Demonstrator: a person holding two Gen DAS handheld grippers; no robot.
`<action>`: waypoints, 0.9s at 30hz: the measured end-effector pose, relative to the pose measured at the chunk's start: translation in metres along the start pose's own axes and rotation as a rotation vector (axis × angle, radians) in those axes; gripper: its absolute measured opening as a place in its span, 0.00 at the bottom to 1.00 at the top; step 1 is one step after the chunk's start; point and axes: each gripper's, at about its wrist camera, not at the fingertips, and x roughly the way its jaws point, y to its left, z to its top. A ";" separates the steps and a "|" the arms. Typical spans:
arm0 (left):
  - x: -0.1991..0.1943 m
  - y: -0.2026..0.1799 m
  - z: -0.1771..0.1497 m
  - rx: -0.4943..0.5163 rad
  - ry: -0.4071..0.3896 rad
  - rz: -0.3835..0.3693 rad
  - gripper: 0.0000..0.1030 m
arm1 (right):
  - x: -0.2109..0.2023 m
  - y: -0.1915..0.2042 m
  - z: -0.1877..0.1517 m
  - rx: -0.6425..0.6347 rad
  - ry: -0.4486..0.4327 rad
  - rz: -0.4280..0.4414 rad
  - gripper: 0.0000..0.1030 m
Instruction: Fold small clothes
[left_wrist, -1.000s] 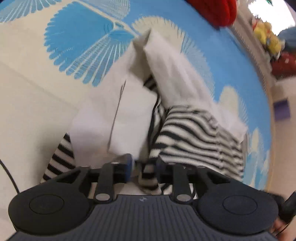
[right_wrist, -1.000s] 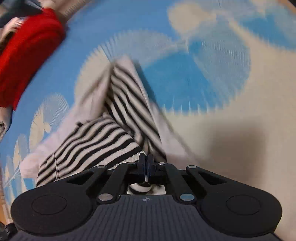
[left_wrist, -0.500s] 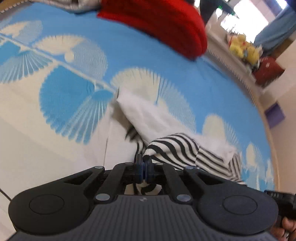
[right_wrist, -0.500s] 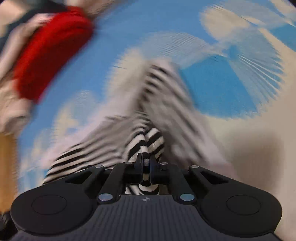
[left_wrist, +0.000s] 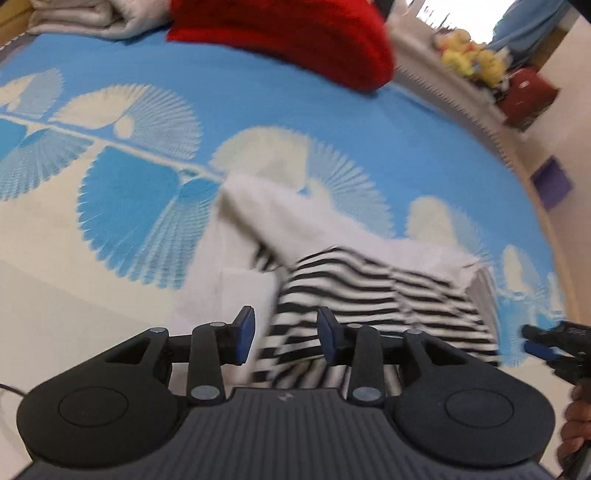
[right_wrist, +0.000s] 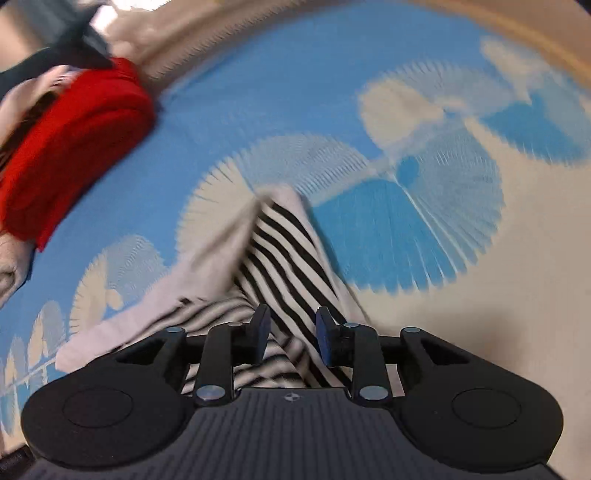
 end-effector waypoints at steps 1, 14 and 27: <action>-0.001 -0.003 -0.003 0.003 0.004 -0.034 0.37 | 0.000 0.001 -0.002 -0.017 0.004 0.014 0.30; 0.022 -0.023 -0.019 0.149 0.130 0.092 0.27 | 0.039 -0.005 -0.022 0.019 0.263 0.037 0.33; -0.035 -0.034 -0.041 0.200 0.038 0.143 0.37 | -0.010 0.026 -0.021 -0.092 0.111 0.069 0.39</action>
